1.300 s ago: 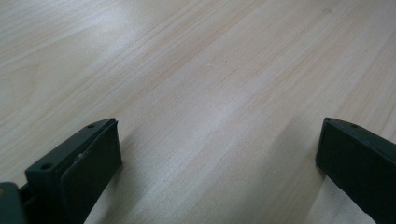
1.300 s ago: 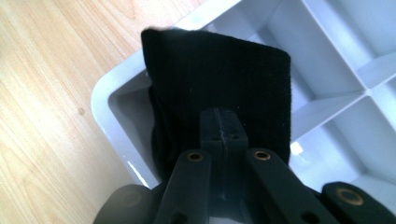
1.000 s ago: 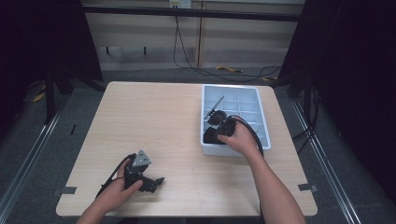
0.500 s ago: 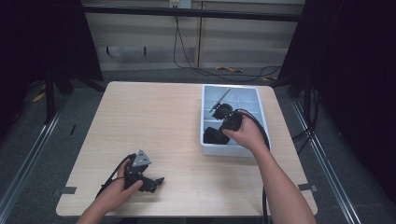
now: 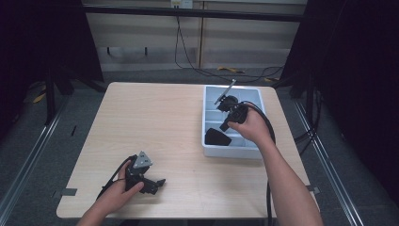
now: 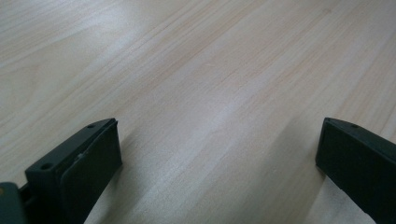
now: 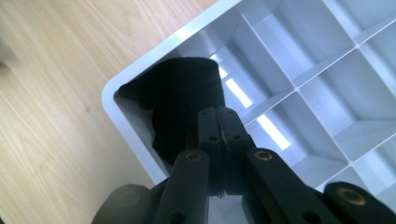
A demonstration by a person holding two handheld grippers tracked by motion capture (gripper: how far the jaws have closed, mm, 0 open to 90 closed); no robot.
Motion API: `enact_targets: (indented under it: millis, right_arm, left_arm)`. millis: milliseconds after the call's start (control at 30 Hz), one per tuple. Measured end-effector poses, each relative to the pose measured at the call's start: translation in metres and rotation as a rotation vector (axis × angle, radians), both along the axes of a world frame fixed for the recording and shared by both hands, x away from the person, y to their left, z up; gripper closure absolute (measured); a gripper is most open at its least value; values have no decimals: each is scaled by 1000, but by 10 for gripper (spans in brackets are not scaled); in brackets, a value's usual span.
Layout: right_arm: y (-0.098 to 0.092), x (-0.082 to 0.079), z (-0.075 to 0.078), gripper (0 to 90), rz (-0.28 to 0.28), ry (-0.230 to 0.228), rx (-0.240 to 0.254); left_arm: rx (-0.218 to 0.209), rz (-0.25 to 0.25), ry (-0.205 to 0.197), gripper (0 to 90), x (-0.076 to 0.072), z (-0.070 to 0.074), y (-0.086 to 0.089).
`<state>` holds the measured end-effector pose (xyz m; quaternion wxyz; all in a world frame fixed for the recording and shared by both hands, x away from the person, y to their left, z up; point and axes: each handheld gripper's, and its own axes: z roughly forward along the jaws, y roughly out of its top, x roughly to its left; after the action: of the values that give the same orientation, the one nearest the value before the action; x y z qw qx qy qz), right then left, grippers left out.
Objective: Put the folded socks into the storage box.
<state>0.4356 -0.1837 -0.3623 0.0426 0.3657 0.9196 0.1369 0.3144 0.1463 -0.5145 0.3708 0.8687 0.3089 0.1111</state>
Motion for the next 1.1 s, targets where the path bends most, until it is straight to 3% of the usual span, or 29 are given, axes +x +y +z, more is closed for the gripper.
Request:
enact_targets:
  millis: [200, 533, 933, 1100]
  right_arm:
    - [0, 4, -2, 896, 0, 1, -9]
    - [0, 7, -18, 893, -5, 31, -13]
    - [8, 3, -34, 900, 22, 71, -7]
    - [15, 2, -44, 900, 41, 80, -32]
  left_arm:
    - [0, 0, 0, 0, 0, 0, 0]
    - [-1, 1, -2, 0, 0, 0, 0]
    - [-7, 1, -5, 0, 0, -1, 0]
    - [-7, 1, -5, 0, 0, -1, 0]
